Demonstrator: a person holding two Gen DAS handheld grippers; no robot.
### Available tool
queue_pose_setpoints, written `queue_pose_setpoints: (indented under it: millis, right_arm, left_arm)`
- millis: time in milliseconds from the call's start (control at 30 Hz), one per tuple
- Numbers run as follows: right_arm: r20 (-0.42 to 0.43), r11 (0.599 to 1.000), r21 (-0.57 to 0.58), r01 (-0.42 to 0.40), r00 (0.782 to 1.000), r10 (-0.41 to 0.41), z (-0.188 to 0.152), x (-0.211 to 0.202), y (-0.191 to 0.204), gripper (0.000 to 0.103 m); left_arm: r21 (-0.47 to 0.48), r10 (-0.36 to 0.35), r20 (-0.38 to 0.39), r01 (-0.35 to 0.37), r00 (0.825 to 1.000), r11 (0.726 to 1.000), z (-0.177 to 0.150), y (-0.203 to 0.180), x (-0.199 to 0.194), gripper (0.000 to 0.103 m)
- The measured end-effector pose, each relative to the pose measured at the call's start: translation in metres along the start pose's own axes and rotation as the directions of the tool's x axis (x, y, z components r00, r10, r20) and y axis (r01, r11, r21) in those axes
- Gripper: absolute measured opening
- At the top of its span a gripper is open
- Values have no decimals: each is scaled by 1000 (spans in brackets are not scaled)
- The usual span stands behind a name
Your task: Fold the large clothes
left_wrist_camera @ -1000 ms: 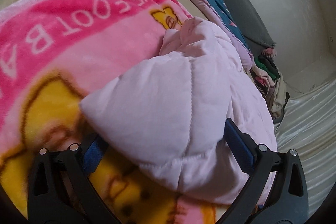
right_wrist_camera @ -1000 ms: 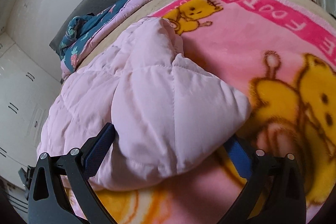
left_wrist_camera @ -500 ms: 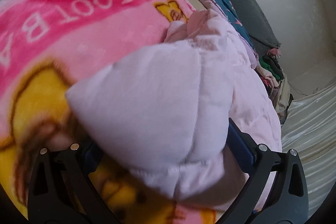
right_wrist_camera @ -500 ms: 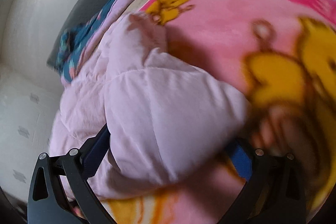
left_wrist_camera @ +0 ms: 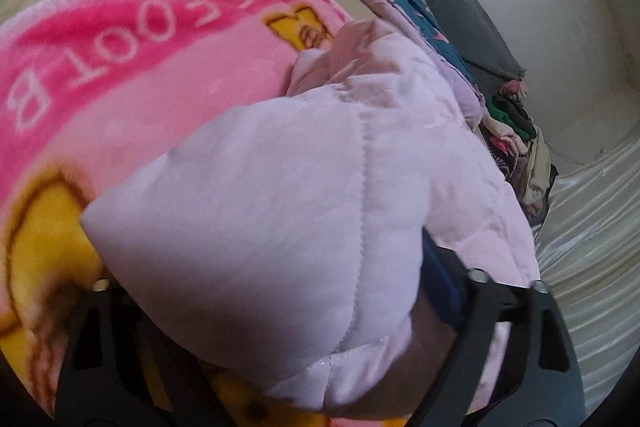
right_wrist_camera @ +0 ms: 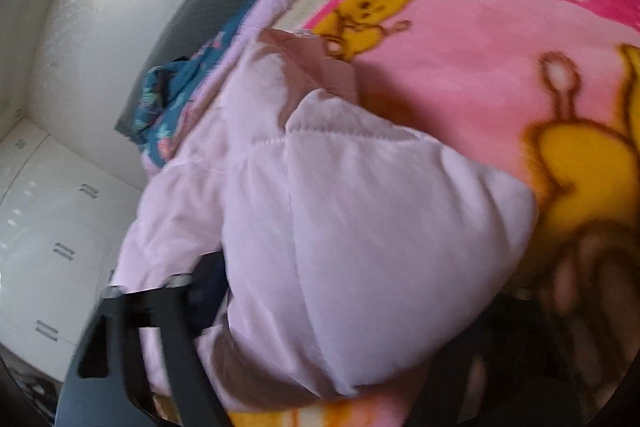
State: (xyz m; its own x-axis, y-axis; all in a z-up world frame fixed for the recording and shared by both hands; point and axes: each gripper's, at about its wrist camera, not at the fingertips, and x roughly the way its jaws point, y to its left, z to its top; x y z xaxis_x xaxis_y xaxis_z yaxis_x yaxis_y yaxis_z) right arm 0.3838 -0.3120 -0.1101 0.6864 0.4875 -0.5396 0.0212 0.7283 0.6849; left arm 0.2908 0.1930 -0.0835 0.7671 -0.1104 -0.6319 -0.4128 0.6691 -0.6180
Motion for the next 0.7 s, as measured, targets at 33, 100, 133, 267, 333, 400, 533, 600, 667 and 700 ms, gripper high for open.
queue_pose_setpoints:
  millis: [33, 100, 133, 267, 333, 400, 533, 600, 667, 700]
  right_arm:
    - [6, 1000, -30, 5, 1000, -5, 1, -2, 5, 46]
    - [22, 993, -113, 26, 999, -23, 3, -8, 21, 40]
    - [32, 988, -151, 39, 999, -34, 3, -11, 29, 38]
    - [62, 957, -272, 99, 994, -85, 5, -17, 53, 34]
    - [81, 938, -326, 120, 992, -99, 4, -20, 65, 32]
    - [100, 919, -371, 133, 990, -103, 3, -26, 75, 31]
    - [130, 886, -445, 133, 988, -83, 2, -39, 93, 29]
    - [137, 871, -473, 130, 988, -73, -1, -49, 100, 29]
    - [144, 853, -506, 126, 988, -61, -3, -60, 108, 29]
    - [144, 848, -515, 125, 988, -58, -5, -64, 110, 29]
  left_arm:
    - [12, 2, 4, -2, 1000, 1000, 2, -2, -2, 65]
    - [49, 5, 19, -5, 1000, 999, 4, -9, -8, 50]
    - [69, 6, 26, -8, 1000, 998, 6, -13, -12, 48]
    - [122, 4, 46, -10, 999, 992, 8, -24, -22, 38]
    - [138, 4, 55, -12, 999, 990, 9, -28, -26, 35]
    - [162, 2, 65, -12, 998, 987, 9, -34, -34, 33]
    - [190, -5, 83, -11, 997, 982, 12, -42, -50, 32]
    - [204, -5, 93, -14, 996, 979, 11, -46, -62, 31]
    - [212, -4, 103, -18, 995, 977, 10, -49, -74, 31]
    - [218, -2, 106, -22, 994, 976, 8, -50, -79, 31]
